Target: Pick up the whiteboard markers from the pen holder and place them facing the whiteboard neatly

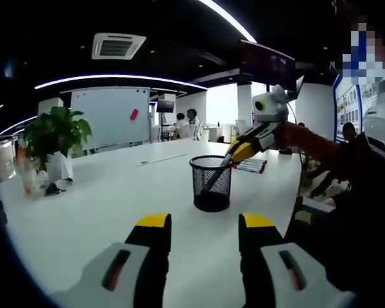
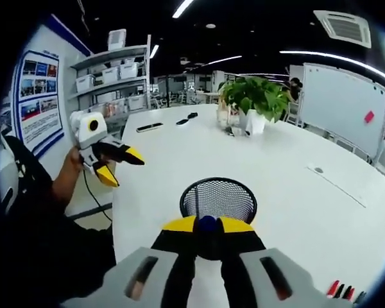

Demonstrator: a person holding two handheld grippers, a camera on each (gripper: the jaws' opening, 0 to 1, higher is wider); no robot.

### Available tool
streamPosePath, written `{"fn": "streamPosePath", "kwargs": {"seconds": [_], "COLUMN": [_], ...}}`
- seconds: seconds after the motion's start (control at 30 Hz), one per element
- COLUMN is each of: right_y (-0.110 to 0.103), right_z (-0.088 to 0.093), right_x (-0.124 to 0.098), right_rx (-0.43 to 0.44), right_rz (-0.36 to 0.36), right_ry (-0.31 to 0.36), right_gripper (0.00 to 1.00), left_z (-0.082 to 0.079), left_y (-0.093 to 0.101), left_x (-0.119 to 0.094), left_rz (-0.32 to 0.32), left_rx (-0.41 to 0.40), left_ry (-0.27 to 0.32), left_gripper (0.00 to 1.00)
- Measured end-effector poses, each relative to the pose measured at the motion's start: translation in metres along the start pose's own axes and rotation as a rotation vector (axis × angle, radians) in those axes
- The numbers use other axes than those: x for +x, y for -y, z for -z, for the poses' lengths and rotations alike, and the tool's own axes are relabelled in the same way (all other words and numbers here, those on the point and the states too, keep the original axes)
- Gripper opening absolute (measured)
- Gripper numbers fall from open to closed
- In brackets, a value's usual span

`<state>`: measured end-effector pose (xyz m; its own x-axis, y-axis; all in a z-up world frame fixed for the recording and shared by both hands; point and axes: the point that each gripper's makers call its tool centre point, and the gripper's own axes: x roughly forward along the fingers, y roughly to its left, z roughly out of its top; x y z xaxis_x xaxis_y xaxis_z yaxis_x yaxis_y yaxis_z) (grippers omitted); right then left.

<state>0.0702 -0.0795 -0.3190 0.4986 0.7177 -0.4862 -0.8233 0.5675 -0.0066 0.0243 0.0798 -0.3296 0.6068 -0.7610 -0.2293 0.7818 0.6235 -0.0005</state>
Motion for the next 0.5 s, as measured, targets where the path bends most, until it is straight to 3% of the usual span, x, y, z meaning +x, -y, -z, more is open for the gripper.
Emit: {"fn": "streamPosePath", "kwargs": {"seconds": [0.1,0.33,0.5], "right_y": [0.001,0.004,0.0], "right_z": [0.0,-0.003,-0.016], "right_x": [0.001,-0.001,-0.01], "right_rx": [0.022,-0.036,-0.054], "right_rz": [0.0,0.054,0.055], "right_ry": [-0.002,-0.013,0.01], "right_gripper": [0.14,0.13,0.13], "left_z": [-0.001,0.0,0.0], "left_y": [0.001,-0.001,-0.003], "left_x": [0.0,0.0,-0.001], "left_rz": [0.002,0.002,-0.003], "left_rx": [0.003,0.002,-0.002], "left_ry": [0.001,0.0,0.001], "left_gripper": [0.43,0.43,0.43]}}
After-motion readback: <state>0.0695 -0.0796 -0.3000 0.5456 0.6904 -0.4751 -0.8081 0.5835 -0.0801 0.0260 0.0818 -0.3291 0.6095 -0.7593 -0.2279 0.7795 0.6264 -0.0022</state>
